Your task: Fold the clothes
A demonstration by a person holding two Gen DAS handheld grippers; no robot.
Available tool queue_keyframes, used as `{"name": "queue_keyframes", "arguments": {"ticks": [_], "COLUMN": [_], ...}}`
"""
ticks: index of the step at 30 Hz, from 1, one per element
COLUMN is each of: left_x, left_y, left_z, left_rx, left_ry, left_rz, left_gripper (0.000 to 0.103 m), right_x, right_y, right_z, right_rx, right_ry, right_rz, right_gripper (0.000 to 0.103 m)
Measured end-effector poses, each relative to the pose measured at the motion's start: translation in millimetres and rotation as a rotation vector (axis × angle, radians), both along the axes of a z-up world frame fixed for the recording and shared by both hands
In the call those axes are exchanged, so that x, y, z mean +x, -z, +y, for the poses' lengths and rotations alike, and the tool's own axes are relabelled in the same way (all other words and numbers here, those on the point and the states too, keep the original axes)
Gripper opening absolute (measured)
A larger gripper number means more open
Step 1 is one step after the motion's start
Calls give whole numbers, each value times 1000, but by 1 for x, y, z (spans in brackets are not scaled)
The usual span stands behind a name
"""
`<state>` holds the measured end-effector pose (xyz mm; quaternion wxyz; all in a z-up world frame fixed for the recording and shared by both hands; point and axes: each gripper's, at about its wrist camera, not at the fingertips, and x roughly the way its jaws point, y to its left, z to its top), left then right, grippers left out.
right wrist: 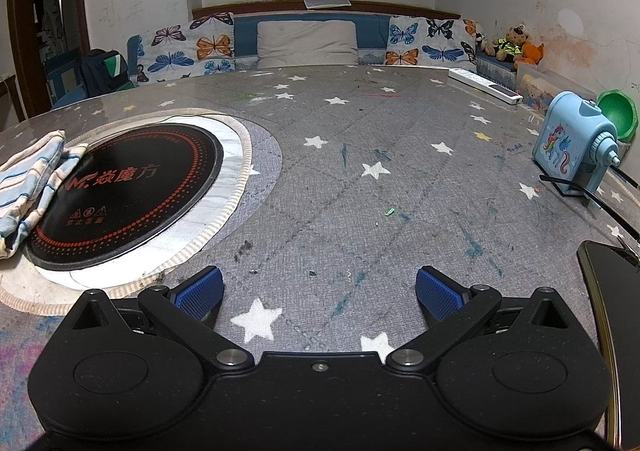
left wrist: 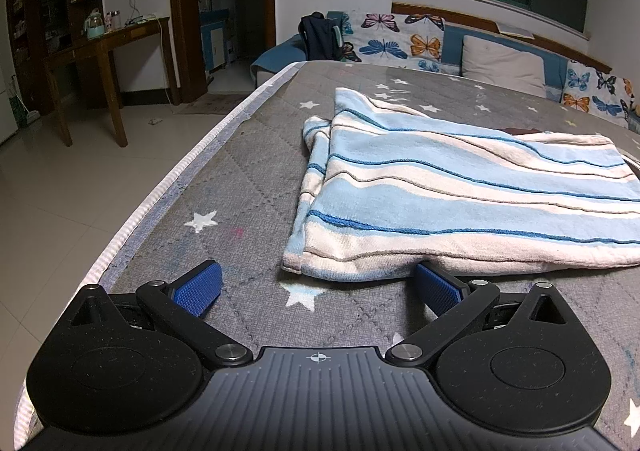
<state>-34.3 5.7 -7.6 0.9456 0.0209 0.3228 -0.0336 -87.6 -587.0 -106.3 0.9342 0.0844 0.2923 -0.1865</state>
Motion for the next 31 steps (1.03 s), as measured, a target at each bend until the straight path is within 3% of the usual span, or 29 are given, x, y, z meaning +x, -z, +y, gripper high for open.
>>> {"name": "queue_keyframes", "arguments": {"ticks": [31], "left_x": [0], "left_y": [-1], "left_z": [0], "left_rx": [2], "left_ry": [0], "left_rz": [1], "left_gripper": [103], "right_x": [0], "right_y": [0], "right_z": [2], "right_rx": [1], "right_ry": [0], "right_rz": [-1], "right_gripper": [103]}}
